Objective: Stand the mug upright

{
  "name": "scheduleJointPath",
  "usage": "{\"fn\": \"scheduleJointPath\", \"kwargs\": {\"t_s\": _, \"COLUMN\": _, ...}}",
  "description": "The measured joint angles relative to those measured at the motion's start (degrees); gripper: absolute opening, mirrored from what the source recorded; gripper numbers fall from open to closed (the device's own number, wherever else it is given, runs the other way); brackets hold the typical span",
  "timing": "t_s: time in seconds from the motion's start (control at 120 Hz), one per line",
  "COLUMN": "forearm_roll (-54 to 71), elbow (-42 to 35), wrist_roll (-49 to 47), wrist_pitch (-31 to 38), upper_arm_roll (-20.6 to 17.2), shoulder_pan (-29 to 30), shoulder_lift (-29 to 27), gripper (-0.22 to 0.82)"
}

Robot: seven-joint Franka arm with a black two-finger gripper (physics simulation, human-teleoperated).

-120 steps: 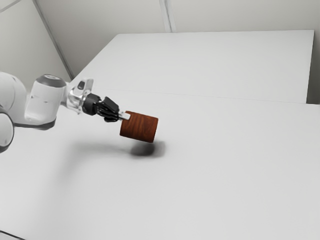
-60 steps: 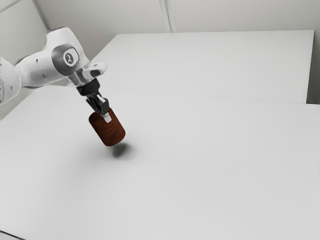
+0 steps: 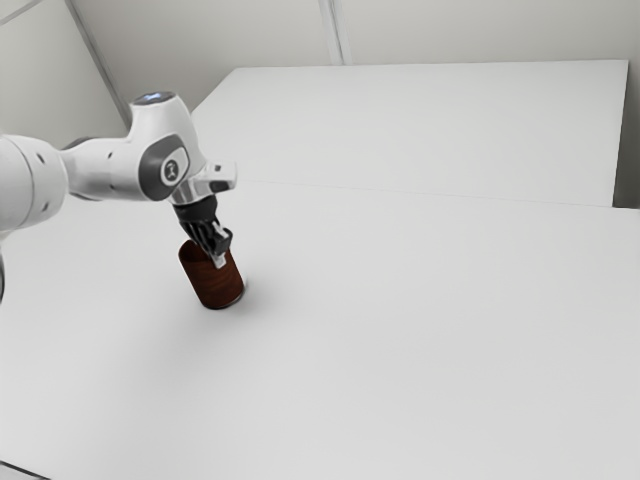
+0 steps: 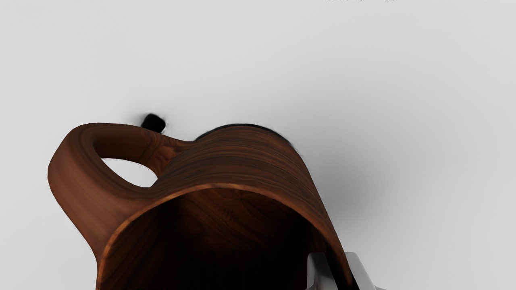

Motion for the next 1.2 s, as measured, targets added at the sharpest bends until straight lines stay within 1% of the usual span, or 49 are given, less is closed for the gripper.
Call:
{"fn": "scheduleJointPath", "kwargs": {"t_s": 0.125, "forearm_roll": -0.1, "elbow": -0.6, "wrist_roll": -1.9, "wrist_pitch": 1.5, "upper_arm_roll": -0.2, "shoulder_pan": 0.0, "shoulder_lift": 0.1, "gripper": 0.15}}
{"fn": "scheduleJointPath", "kwargs": {"t_s": 0.192, "forearm_roll": -0.1, "elbow": -0.7, "wrist_roll": -2.7, "wrist_pitch": 2.0, "upper_arm_roll": -0.3, "shoulder_pan": 0.0, "shoulder_lift": -0.1, "gripper": 0.27}}
{"fn": "scheduleJointPath", "kwargs": {"t_s": 0.283, "forearm_roll": -0.2, "elbow": -0.6, "wrist_roll": -3.7, "wrist_pitch": 1.9, "upper_arm_roll": -0.4, "shoulder_pan": -0.1, "shoulder_lift": -1.6, "gripper": 0.39}}
{"fn": "scheduleJointPath", "kwargs": {"t_s": 0.392, "forearm_roll": -0.8, "elbow": 1.3, "wrist_roll": -4.8, "wrist_pitch": 0.2, "upper_arm_roll": -0.4, "shoulder_pan": 0.0, "shoulder_lift": -4.6, "gripper": 0.48}}
{"fn": "scheduleJointPath", "kwargs": {"t_s": 0.467, "forearm_roll": -1.2, "elbow": 5.7, "wrist_roll": -5.4, "wrist_pitch": -2.8, "upper_arm_roll": -0.4, "shoulder_pan": 0.1, "shoulder_lift": -5.0, "gripper": 0.51}}
{"fn": "scheduleJointPath", "kwargs": {"t_s": 0.567, "forearm_roll": -2.1, "elbow": 13.6, "wrist_roll": -6.1, "wrist_pitch": -8.3, "upper_arm_roll": -0.4, "shoulder_pan": 0.2, "shoulder_lift": -4.2, "gripper": 0.55}}
{"fn": "scheduleJointPath", "kwargs": {"t_s": 0.65, "forearm_roll": -2.4, "elbow": 19.2, "wrist_roll": -6.5, "wrist_pitch": -12.8, "upper_arm_roll": -0.3, "shoulder_pan": 0.1, "shoulder_lift": -3.7, "gripper": 0.57}}
{"fn": "scheduleJointPath", "kwargs": {"t_s": 0.8, "forearm_roll": -2.5, "elbow": 26.8, "wrist_roll": -7.2, "wrist_pitch": -19.5, "upper_arm_roll": -0.4, "shoulder_pan": -0.3, "shoulder_lift": -2.2, "gripper": 0.59}}
{"fn": "scheduleJointPath", "kwargs": {"t_s": 0.975, "forearm_roll": -2.6, "elbow": 28.6, "wrist_roll": -7.8, "wrist_pitch": -24.6, "upper_arm_roll": -0.3, "shoulder_pan": -0.9, "shoulder_lift": -1.8, "gripper": 0.60}}
{"fn": "scheduleJointPath", "kwargs": {"t_s": 1.2, "forearm_roll": -3.1, "elbow": 28.6, "wrist_roll": -8.4, "wrist_pitch": -26.7, "upper_arm_roll": -0.2, "shoulder_pan": -0.9, "shoulder_lift": -1.7, "gripper": 0.60}}
